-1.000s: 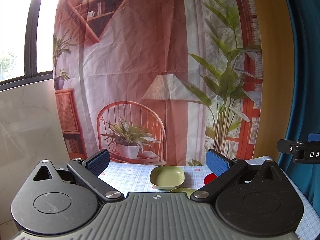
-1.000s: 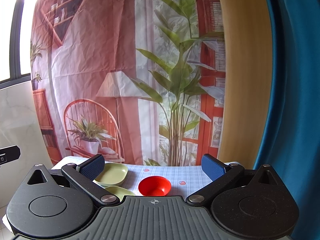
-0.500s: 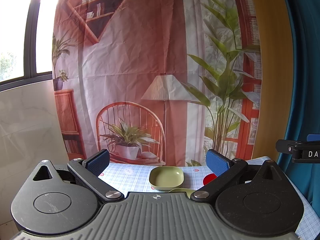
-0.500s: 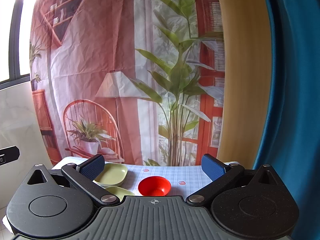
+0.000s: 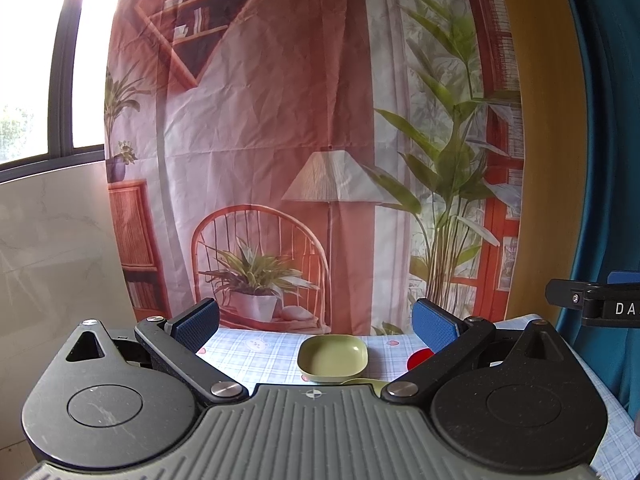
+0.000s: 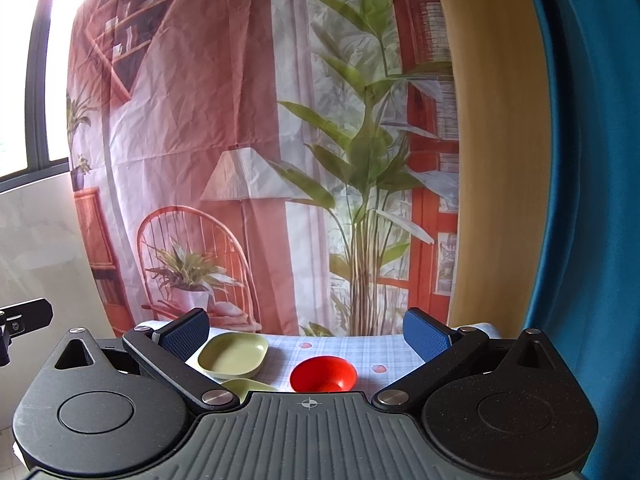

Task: Organize plates and bowls
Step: 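Move the open left tool down toward the orange plate's rim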

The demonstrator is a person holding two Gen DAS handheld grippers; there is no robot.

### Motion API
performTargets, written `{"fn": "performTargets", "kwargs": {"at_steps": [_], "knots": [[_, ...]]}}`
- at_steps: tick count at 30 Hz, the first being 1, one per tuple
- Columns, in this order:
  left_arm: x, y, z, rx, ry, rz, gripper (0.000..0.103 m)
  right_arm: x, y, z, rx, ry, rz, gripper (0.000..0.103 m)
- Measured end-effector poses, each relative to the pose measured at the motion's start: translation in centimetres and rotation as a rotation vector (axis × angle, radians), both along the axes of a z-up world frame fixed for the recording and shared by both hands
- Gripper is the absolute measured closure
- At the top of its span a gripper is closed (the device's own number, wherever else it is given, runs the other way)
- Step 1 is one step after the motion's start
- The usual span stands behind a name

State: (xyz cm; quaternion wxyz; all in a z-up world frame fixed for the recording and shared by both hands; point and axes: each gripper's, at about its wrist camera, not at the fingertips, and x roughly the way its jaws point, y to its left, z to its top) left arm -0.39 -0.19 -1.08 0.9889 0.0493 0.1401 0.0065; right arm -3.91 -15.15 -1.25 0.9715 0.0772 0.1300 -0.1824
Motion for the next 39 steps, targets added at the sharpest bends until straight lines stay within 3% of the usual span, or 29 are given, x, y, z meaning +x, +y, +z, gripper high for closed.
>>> {"fn": "performTargets", "kwargs": {"at_steps": [7,15,27,33,39], "knots": [[1.3,0.3,-2.6,-0.029,0.028,0.014,0.0,1.1,-0.8,-4.3,0.03,-0.044,0.034,0.0],[2.9,0.7,-6.8,-0.005,0.076,0.046,0.0,2.0,-0.9,-8.6,0.055,-0.071,0.001,0.0],[4.5,2.5,-12.8,-0.019,0.144,0.078,0.005,4.1,2.1,-14.7,0.007,0.06,0.06,0.0],[5.0,2.7,-15.3,0.009,0.181,0.074,0.005,5.1,2.8,-17.2,0.039,0.12,0.1,0.0],[5.4,3.7,-18.0,-0.028,0.246,0.043,0.005,5.5,3.2,-19.2,0.042,0.151,0.103,0.0]]}}
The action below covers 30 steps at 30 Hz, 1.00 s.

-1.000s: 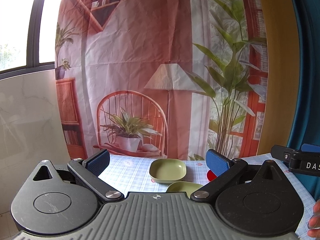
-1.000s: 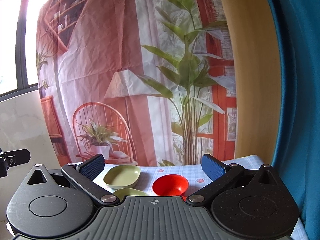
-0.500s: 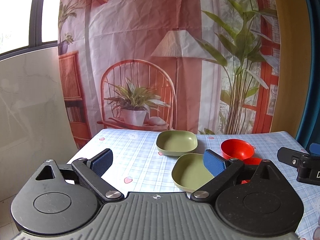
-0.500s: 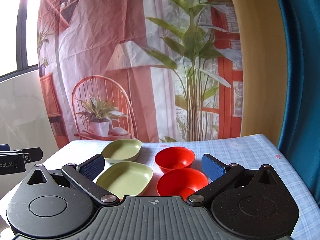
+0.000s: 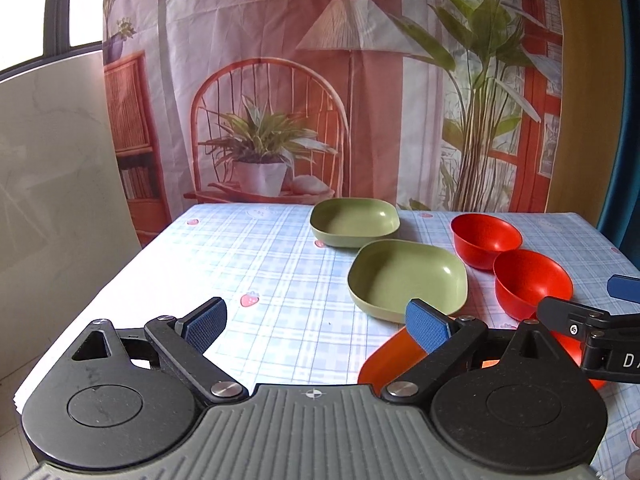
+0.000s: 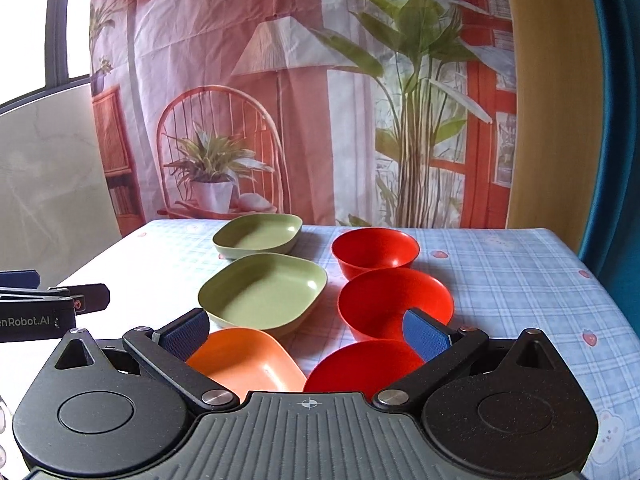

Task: Organize plates and bowls
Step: 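Move the open left tool down toward the orange plate's rim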

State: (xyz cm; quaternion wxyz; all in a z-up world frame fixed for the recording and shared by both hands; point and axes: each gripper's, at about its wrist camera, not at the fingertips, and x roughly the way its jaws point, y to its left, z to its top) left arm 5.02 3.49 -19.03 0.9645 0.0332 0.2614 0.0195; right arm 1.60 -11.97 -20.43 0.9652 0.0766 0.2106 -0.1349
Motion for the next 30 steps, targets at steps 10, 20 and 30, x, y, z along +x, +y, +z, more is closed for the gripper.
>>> {"fn": "performTargets", "kwargs": {"at_steps": [10,20,30], "knots": [[0.3,0.7,-2.3,-0.021,0.074,0.001,0.007,0.3,-0.8,-1.8,0.061,0.04,-0.008,0.003],[0.8,0.0,-4.2,-0.064,0.17,-0.059,0.03,0.5,0.1,-2.1,0.051,0.061,0.065,0.03],[1.0,-0.4,-4.8,-0.098,0.214,-0.105,0.059,0.5,0.8,-2.3,0.075,0.074,0.143,0.048]]}}
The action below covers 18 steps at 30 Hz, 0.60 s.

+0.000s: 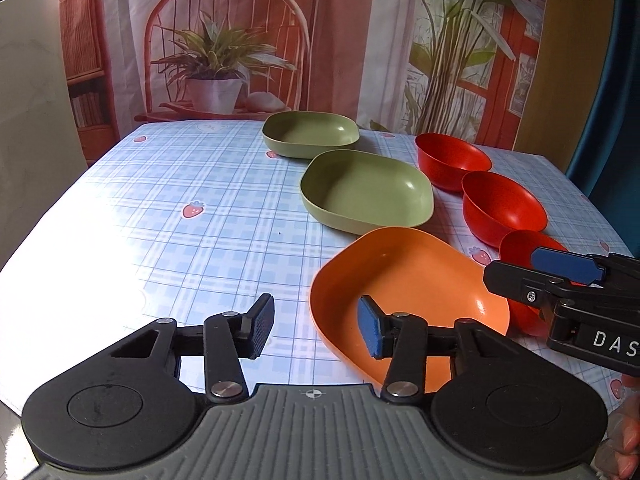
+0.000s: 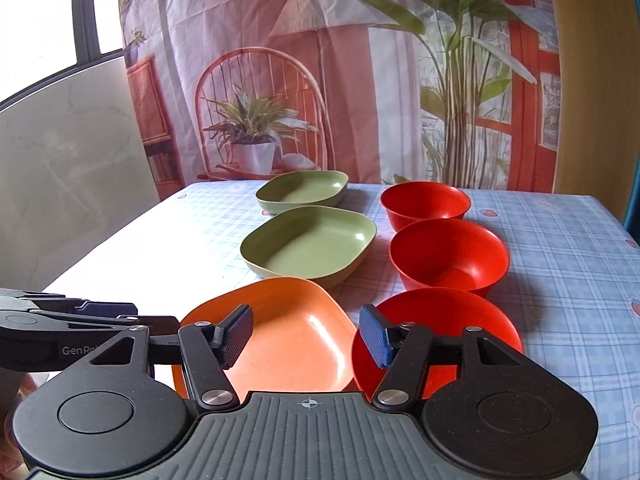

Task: Organize plates and bowls
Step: 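Move the open left tool down toward the orange plate's rim, then close the left tool on the orange plate's rim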

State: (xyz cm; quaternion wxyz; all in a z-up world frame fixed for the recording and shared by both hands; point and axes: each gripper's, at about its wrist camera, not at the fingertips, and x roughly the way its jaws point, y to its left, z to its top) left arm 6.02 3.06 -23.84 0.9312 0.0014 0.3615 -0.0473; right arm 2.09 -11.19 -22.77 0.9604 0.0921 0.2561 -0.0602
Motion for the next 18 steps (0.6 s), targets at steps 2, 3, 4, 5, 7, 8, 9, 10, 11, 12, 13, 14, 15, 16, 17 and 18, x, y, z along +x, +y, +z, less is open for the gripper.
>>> {"fn": "performTargets", "kwargs": {"at_steps": [2,3,4,5,7,8,9,10,11,12,13,14,15,16,17,18], "knots": [[0.2,-0.1,-0.3,-0.01,0.016,-0.008,0.062,0.1,0.3,-0.2,0.003,0.014,0.013,0.05],[0.3,-0.1,-0.5,-0.014,0.025,-0.01,0.063,0.1,0.4,-0.4,0.003,0.02,0.021,0.052],[0.4,-0.1,-0.8,-0.018,0.034,-0.013,0.063,0.2,0.6,-0.5,0.003,0.027,0.028,0.054],[0.5,-0.1,-1.0,-0.021,0.042,-0.016,0.064,0.2,0.8,-0.6,0.004,0.034,0.035,0.055],[0.6,-0.1,-1.3,-0.029,0.054,-0.017,0.064,0.4,1.0,-0.9,0.006,0.048,0.048,0.057],[0.7,-0.1,-1.5,-0.033,0.06,-0.017,0.065,0.4,1.1,-1.0,0.009,0.055,0.052,0.058],[0.8,-0.1,-1.6,-0.035,0.066,-0.016,0.067,0.5,1.1,-1.2,0.014,0.063,0.053,0.058],[0.9,-0.1,-1.7,-0.037,0.072,-0.014,0.069,0.6,1.1,-1.3,0.02,0.071,0.051,0.058],[1.0,0.0,-1.8,-0.04,0.078,-0.012,0.071,0.6,1.0,-1.5,0.027,0.079,0.048,0.058],[1.0,0.0,-1.9,-0.044,0.082,-0.01,0.073,0.7,0.9,-1.6,0.035,0.086,0.044,0.058],[1.1,0.1,-2.0,-0.047,0.086,-0.009,0.073,0.7,0.6,-1.8,0.042,0.093,0.036,0.058],[1.1,0.1,-2.0,-0.048,0.089,-0.008,0.073,0.7,0.5,-1.9,0.052,0.099,0.028,0.058],[1.1,0.1,-2.1,-0.049,0.091,-0.007,0.073,0.7,0.3,-2.0,0.062,0.103,0.019,0.058],[1.1,0.0,-2.1,-0.05,0.093,-0.007,0.073,0.8,0.0,-2.1,0.069,0.106,0.007,0.058],[1.1,0.0,-2.1,-0.052,0.095,-0.006,0.073,0.8,-0.3,-2.2,0.078,0.108,-0.004,0.059],[1.1,0.0,-2.1,-0.054,0.095,-0.006,0.073,0.8,-0.5,-2.2,0.087,0.11,-0.012,0.061]]}}
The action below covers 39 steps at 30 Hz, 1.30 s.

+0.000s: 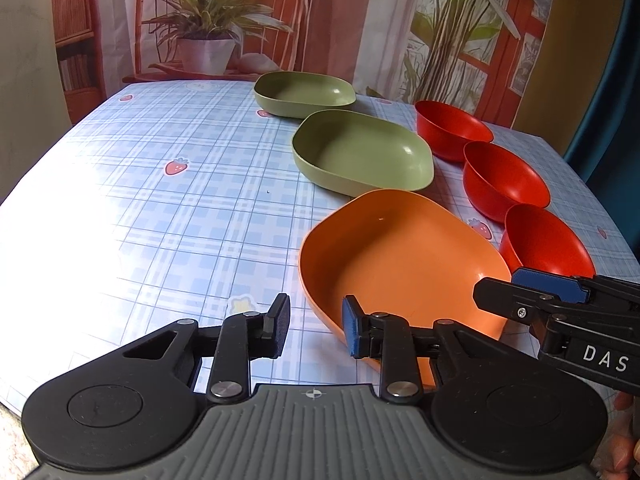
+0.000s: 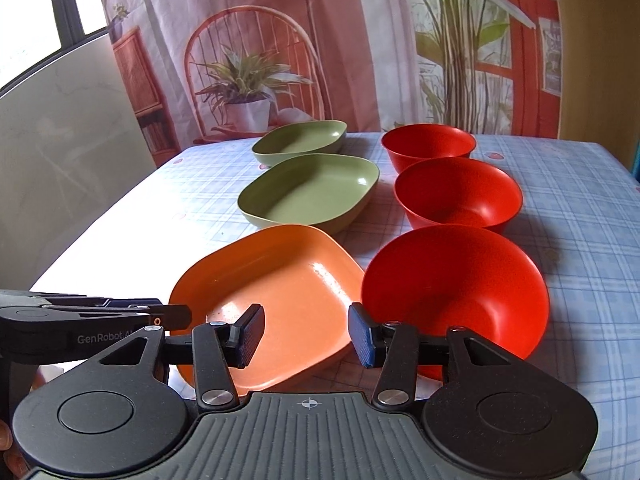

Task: Organize plates and bowls
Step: 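Close the left tool on the orange plate's rim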

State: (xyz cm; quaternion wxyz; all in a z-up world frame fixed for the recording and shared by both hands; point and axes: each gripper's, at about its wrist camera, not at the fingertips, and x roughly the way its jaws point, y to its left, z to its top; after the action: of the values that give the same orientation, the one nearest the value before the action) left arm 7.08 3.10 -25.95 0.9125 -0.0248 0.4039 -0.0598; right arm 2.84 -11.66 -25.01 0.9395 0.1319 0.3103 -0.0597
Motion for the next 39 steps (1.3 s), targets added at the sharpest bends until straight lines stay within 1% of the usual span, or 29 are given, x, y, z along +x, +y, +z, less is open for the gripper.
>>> {"fn": "performTargets", "kwargs": {"at_steps": [12,23,27,34,35,36,37,39], "knots": [[0.01,0.12,-0.01,-0.004,0.0,0.003,0.073,-0.12,-0.56,-0.27,0.011,0.016,-0.045,0.063],[-0.07,0.13,0.0,0.001,-0.005,0.01,0.073,0.22,0.11,-0.16,-0.046,0.042,-0.054,0.066],[-0.08,0.33,0.01,-0.006,-0.004,0.018,0.073,0.02,0.22,-0.2,-0.036,0.055,-0.053,0.066],[-0.05,0.41,-0.01,0.004,-0.011,0.029,0.073,-0.05,-0.2,-0.43,-0.018,0.065,-0.073,0.066],[-0.01,0.48,-0.02,0.004,-0.011,0.033,0.075,0.0,-0.22,-0.53,-0.013,0.069,-0.071,0.066],[-0.02,0.52,-0.03,-0.003,-0.011,0.031,0.08,0.07,-0.28,-0.63,-0.008,0.071,-0.07,0.066],[0.0,0.52,-0.03,-0.008,-0.011,0.027,0.082,0.15,-0.32,-0.79,0.001,0.073,-0.07,0.066],[-0.06,0.3,0.0,-0.003,-0.015,0.018,0.085,0.27,-0.6,-1.08,0.024,0.077,-0.069,0.066]]}}
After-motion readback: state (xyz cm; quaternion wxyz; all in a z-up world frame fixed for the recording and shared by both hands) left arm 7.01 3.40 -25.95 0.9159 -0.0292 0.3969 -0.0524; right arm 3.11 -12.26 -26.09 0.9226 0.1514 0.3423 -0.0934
